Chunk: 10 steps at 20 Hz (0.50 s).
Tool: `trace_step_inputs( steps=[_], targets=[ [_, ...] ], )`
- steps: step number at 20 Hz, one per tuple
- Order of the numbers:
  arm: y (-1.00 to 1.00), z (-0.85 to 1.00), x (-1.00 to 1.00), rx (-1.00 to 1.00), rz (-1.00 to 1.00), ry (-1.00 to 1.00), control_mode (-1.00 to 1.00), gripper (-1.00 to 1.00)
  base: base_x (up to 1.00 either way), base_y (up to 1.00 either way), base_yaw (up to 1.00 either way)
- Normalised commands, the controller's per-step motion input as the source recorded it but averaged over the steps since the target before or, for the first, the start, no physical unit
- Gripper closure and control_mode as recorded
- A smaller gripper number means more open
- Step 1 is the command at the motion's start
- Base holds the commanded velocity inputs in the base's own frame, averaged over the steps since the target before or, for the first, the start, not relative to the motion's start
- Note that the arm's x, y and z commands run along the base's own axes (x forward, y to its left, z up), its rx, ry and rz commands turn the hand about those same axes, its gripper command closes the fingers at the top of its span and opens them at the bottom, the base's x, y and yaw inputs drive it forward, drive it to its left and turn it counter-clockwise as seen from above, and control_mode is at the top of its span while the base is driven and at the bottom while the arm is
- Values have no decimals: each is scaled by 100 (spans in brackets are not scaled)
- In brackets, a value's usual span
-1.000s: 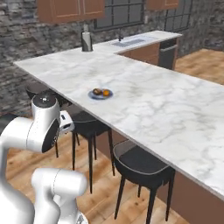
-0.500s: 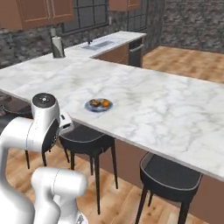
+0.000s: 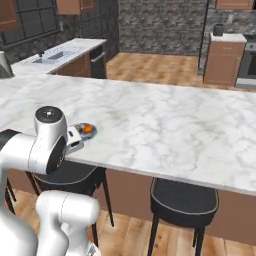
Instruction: Pick up the brewed coffee from the coffee machine and place it next to the breakfast plate on the dining counter.
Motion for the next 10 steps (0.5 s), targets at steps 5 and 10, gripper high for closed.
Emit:
trace_step_inputs(
  steps=[5,10],
  targets=[
    [0,0,0,0,0,0,100,100,64,41,-50],
    [0,0,0,0,0,0,100,100,58,63,-41]
  ],
)
